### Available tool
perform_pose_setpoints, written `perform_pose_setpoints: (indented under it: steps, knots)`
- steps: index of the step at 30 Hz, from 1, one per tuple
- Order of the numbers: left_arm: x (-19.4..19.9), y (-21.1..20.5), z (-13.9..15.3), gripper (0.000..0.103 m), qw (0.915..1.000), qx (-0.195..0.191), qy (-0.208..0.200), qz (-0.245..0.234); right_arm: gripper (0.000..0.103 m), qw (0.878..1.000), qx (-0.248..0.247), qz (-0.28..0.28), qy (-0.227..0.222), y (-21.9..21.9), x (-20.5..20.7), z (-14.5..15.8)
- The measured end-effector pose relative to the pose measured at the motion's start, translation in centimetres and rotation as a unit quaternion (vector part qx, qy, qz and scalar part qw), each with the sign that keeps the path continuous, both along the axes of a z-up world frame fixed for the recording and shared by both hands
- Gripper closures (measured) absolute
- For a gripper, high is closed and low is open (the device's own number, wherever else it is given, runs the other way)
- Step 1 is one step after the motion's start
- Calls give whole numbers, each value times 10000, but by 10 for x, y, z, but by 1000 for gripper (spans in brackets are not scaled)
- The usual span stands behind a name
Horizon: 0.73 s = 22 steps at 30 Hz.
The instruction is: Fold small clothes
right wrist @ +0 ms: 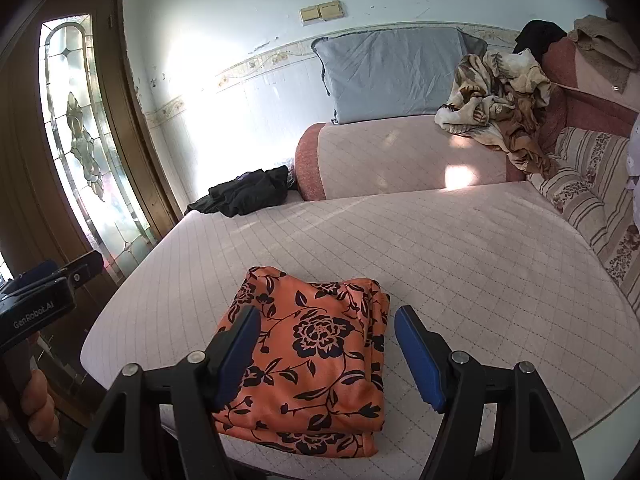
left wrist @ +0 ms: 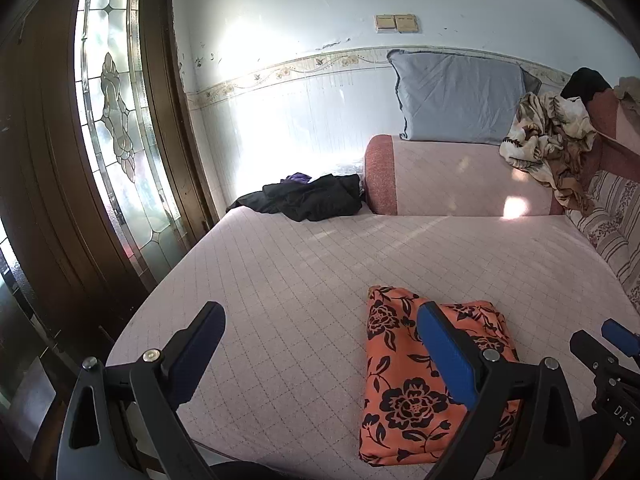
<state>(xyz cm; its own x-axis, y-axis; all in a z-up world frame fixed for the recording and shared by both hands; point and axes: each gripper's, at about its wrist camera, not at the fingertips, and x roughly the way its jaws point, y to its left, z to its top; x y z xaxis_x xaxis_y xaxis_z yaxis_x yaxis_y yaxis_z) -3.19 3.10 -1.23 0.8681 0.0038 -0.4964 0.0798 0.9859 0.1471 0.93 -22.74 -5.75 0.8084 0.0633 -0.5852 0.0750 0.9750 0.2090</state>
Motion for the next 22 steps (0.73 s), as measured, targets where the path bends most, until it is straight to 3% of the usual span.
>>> perform_pose_setpoints:
  steps: [22]
  knots:
    - [12,8,-11,6,9996,-195,211,-80,30,9994,-72,189,274,12,10,-18]
